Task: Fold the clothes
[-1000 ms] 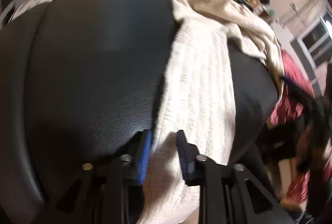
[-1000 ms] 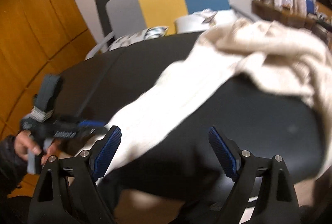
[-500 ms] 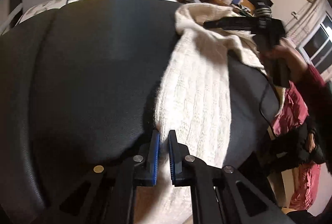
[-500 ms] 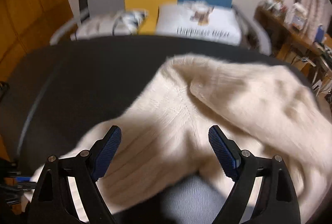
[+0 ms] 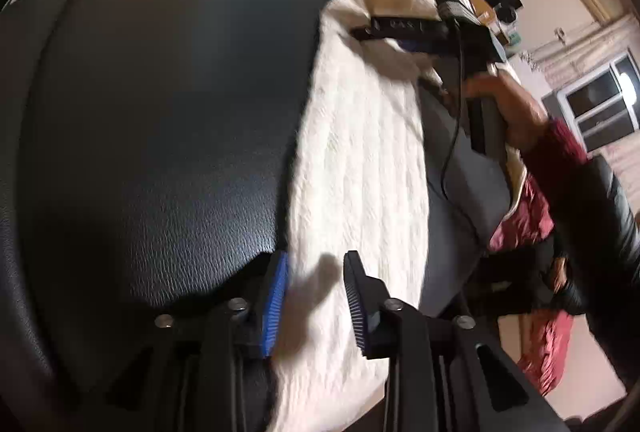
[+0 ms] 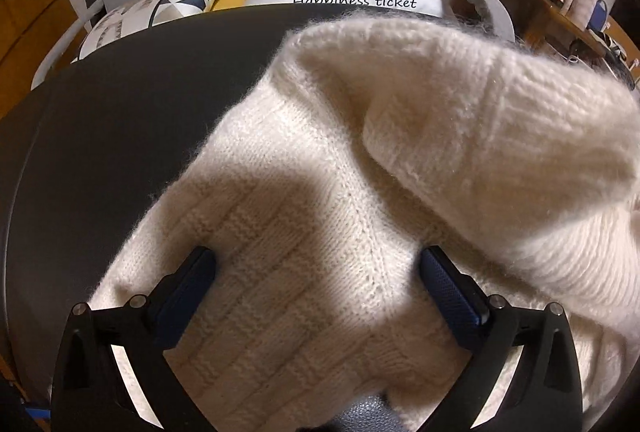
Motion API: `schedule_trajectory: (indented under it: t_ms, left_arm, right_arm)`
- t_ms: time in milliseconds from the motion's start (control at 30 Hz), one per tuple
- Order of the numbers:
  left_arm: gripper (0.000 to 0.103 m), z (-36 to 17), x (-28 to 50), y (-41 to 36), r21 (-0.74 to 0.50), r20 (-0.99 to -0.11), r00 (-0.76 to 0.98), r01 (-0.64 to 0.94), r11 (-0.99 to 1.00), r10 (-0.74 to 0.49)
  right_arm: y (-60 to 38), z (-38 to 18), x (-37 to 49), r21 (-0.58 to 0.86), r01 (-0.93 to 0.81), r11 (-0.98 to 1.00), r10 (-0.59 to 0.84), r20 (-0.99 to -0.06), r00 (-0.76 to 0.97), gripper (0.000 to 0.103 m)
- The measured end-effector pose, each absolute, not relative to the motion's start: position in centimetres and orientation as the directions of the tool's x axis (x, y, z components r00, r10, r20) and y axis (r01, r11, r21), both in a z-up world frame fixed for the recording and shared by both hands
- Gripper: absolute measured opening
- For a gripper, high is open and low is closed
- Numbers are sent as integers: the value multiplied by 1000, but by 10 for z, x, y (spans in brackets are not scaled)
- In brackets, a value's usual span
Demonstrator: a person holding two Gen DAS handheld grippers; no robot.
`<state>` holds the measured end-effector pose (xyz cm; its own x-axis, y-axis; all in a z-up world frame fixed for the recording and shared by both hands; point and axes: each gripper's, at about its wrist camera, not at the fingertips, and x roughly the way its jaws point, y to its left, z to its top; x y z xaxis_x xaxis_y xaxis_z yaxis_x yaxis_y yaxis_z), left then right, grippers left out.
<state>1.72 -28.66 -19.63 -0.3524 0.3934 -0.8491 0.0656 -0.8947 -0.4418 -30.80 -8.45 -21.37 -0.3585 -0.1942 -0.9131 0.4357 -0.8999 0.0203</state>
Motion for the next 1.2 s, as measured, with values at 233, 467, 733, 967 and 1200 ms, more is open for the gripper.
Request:
schedule_trajectory:
  t_ms: [233, 467, 733, 967, 1200]
  left_arm:
    - [4, -176, 22, -290, -308, -872, -424, 86, -948, 245]
    - [18, -177, 21, -297, -276, -879, -432, 115, -954, 202]
    - [35, -188, 35, -292, -288, -886, -405, 100, -952, 226]
    - [11, -201, 11, -232, -26, -906, -417, -120, -992, 73]
    - [9, -196, 0, -298, -201, -877, -474, 215, -956, 78]
  right_arm:
    - [-75, -190, -306, 93, 474, -875, -254, -924, -287, 103]
    - [-84, -201, -281, 31, 571, -820, -221, -938, -267, 103]
    - [-77, -202, -268, 26, 557, -830, -250, -910, -330, 103]
    - [-76, -211, -279, 32, 554, -832, -259, -906, -335, 103]
    - [-72, -200, -278, 116, 532, -839, -302, -912, -277, 103]
